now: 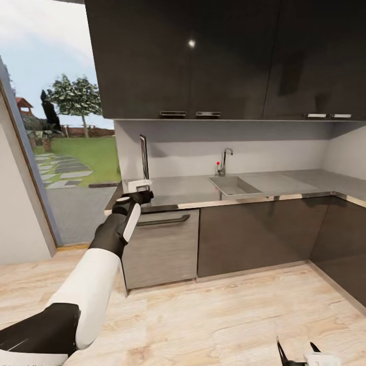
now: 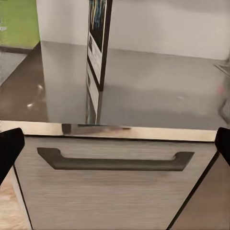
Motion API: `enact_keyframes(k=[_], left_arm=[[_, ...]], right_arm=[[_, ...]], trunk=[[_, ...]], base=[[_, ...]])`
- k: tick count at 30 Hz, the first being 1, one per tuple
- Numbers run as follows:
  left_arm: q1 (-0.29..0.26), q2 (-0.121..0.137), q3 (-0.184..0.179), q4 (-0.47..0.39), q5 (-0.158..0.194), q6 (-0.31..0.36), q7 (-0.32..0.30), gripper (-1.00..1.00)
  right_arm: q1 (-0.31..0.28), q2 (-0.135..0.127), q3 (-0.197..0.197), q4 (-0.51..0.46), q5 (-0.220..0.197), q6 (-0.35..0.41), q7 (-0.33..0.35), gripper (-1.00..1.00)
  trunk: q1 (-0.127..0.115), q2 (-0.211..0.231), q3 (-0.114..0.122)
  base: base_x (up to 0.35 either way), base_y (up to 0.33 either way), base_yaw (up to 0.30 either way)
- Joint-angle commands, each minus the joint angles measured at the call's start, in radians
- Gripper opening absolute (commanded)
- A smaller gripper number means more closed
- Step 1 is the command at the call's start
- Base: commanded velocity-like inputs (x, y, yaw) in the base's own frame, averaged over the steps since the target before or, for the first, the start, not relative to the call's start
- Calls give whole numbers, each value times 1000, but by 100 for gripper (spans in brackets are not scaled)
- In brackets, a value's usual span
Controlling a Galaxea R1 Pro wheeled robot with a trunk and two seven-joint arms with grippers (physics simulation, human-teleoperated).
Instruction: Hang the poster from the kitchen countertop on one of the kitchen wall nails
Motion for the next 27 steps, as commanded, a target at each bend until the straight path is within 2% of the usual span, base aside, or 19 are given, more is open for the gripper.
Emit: enact_keyframes(k=[1, 9, 27], left_arm=[[-2, 0, 4, -1, 7, 1, 5, 100], [-5, 16, 8, -2, 7, -6, 5, 100], [-5, 21, 10, 9, 7, -6, 6, 100]], right_arm=[[6, 1, 0, 0, 0, 3, 0, 100], [29, 4, -4, 11, 0, 14, 0, 100], [31, 4, -4, 53, 1, 13, -4, 100]], trunk=[[0, -1, -1], [0, -1, -1], [0, -1, -1]], base=[[0, 0, 0], [209, 0, 0], [333, 0, 0]])
